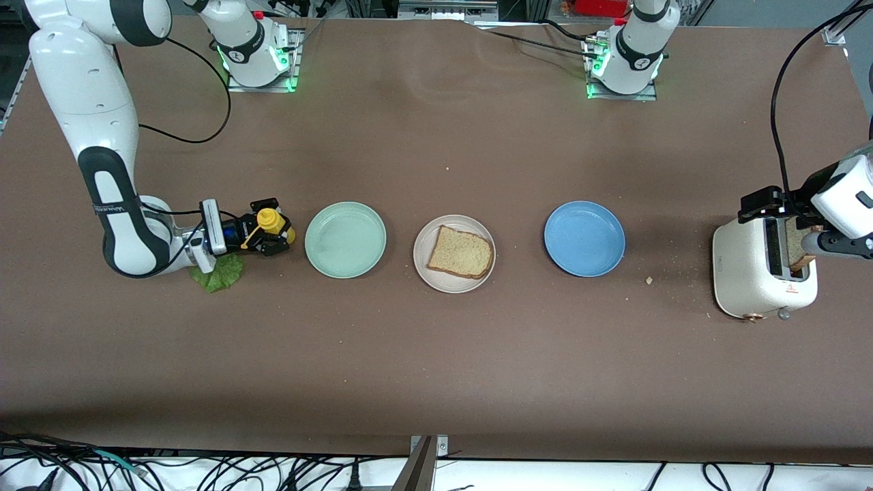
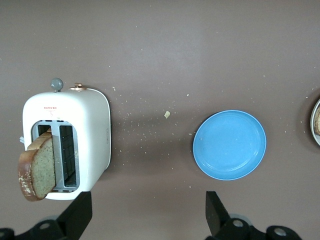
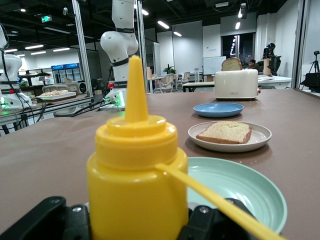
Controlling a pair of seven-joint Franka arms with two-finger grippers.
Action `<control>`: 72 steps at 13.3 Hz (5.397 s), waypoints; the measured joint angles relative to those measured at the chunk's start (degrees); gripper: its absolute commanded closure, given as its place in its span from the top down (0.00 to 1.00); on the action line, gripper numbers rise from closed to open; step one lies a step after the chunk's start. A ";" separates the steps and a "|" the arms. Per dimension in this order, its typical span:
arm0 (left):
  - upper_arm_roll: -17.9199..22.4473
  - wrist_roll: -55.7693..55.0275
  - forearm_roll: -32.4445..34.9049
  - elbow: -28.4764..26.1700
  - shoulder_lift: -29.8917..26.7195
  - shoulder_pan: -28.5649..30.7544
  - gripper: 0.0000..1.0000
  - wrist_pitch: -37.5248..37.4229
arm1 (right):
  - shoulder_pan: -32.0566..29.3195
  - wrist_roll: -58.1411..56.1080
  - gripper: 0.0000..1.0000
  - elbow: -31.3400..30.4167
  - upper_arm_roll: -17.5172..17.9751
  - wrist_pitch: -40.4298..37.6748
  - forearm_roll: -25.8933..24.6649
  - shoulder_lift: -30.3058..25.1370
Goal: Make sandwich in beige plate with both arms
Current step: 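Carry the yellow bottle back and lower it beside the lettuce, then open the right gripper and draw it back from the bottle, then lower the right gripper onto the lettuce leaf and grasp it, then carry the lettuce with the right gripper over the beige plate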
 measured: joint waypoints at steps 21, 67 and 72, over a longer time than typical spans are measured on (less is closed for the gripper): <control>0.10 -0.04 0.00 -0.41 0.03 0.23 1.00 0.00 | 0.34 66.89 1.00 8.21 -6.60 14.25 -36.38 -17.46; 0.10 -0.10 0.00 -0.95 0.09 0.29 1.00 1.08 | 32.02 168.86 0.00 32.56 -5.77 3.93 -43.28 -11.26; 0.11 -0.14 0.00 -0.94 0.08 0.30 1.00 1.11 | 41.00 188.53 0.00 32.47 -5.57 20.13 -36.67 -6.58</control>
